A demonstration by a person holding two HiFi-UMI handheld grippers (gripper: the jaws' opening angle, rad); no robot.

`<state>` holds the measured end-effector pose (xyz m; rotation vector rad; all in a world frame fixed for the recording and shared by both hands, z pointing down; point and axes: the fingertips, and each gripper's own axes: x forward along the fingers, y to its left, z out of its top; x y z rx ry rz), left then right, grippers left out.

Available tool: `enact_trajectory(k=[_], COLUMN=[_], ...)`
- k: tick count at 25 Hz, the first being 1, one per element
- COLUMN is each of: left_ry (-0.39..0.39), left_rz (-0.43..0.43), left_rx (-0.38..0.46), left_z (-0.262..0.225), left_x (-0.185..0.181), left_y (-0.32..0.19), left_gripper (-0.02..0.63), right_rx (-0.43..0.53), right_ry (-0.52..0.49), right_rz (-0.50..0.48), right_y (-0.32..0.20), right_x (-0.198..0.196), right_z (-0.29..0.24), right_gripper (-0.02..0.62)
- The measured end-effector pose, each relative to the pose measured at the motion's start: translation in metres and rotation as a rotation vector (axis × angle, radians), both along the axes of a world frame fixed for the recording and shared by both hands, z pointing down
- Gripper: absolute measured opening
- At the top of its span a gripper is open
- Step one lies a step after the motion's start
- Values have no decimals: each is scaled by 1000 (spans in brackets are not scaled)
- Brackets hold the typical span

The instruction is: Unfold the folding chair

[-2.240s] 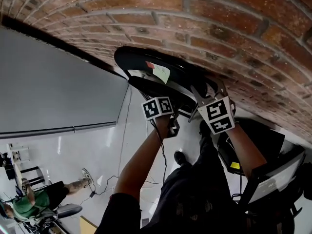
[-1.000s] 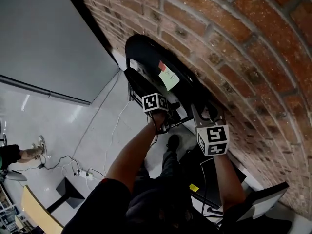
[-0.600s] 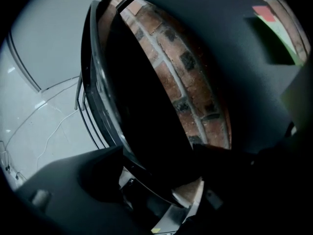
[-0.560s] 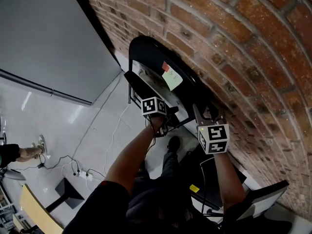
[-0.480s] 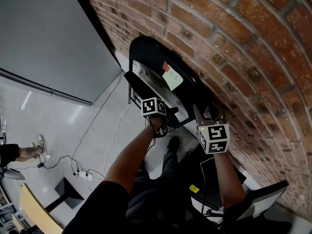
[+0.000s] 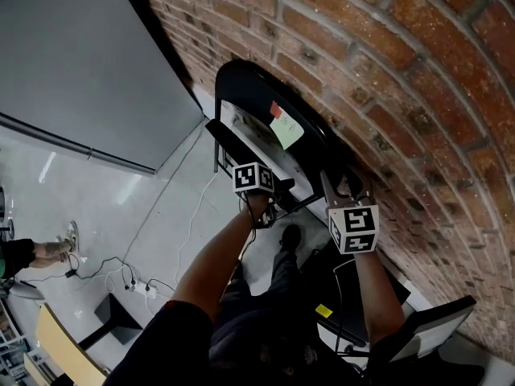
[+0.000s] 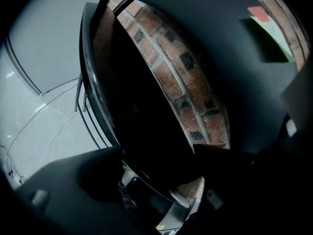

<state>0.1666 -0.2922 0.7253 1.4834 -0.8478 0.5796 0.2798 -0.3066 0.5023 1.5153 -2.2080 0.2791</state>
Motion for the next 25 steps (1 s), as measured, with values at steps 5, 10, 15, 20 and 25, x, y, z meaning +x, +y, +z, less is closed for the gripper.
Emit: enact_trajectory(k=[5,10,15,20,25], left_ry=[5,14,17,26,7], left_rz=[33,33,39,57,85], left_rx=[3,-3,-10,-24,-16], left_z=[0,-2,-2,-1,0], left_x=[-2,-7,-13,-21,-28], left_y=[3,9,16,25,30], left_gripper=[468,468,468,468,468], right_rx=[-2,0,-4,-9,-21], right_ry=[-9,-19,-24,-20,-10], right_rz=[-5,0,2,3,-6], right_y=[0,0,0,0,-1], right_x=[1,0,0,0,0], right_z=[1,2,4,6,8], right_gripper=[176,176,176,178,179])
